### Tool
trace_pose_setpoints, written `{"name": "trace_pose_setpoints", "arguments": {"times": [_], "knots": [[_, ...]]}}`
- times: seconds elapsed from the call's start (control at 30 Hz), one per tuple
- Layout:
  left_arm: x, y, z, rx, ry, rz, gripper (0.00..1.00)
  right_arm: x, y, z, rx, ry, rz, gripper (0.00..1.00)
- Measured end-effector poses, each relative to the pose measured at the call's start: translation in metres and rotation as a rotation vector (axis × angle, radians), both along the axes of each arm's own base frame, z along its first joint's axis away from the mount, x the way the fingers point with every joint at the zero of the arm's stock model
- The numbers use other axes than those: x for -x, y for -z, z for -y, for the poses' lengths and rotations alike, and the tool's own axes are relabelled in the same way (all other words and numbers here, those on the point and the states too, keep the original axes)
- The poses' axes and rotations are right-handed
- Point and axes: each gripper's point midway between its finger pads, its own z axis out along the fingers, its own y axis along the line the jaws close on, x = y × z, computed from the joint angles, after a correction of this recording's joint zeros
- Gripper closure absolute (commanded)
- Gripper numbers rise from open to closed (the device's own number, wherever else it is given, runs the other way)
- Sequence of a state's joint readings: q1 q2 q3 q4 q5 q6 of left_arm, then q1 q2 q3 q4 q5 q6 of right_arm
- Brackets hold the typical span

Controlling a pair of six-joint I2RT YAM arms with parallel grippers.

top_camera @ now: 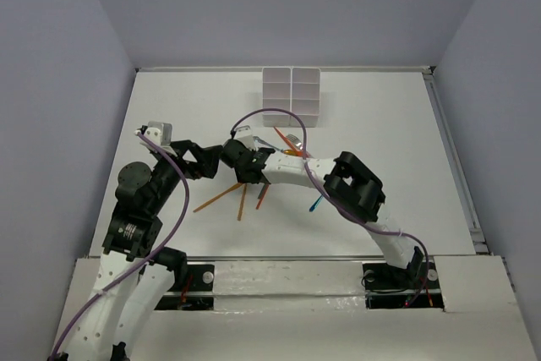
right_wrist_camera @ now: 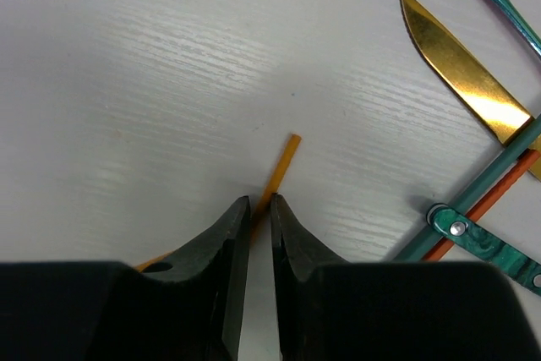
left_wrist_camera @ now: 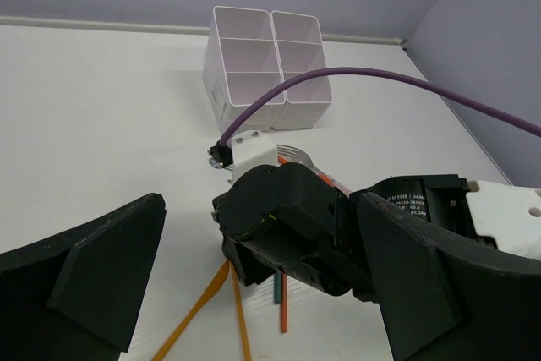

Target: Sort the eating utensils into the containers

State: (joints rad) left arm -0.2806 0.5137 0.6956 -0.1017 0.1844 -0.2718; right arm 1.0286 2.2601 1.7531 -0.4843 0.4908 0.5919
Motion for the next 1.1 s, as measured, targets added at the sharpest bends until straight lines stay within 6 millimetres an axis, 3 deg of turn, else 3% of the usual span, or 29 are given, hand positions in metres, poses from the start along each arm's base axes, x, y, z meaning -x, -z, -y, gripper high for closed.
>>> {"name": "trace_pose_setpoints", "arguments": {"times": [0.47,0.77,0.87,0.93,1.0,1.1], "knots": [[0.0,0.0,0.0,0.0,0.0,-0.001,0.01,-0.004,0.0,-0.003,-0.051,0.016,0.03,1.0],[-0.001,0.001,0.0,-0.001,0.0,-0.004,0.01,-0.003,-0.004,0.012,-0.062,0.016,0.067,1.0],[-0.001,0.001,0.0,-0.002,0.0,-0.006,0.01,-0.007,-0.02,0.024,-0.103,0.008,0.113,1.0],[-0.001,0.001,0.0,-0.002,0.0,-0.005,0.01,-0.017,-0.043,0.033,-0.164,0.018,0.154,1.0],[-0.001,0.001,0.0,-0.002,0.0,-0.005,0.01,-0.031,-0.067,0.04,-0.241,0.031,0.2,1.0],[-0.001,0.001,0.0,-0.002,0.0,-0.006,0.01,-0.057,-0.12,0.056,-0.356,0.063,0.311,1.0]]}}
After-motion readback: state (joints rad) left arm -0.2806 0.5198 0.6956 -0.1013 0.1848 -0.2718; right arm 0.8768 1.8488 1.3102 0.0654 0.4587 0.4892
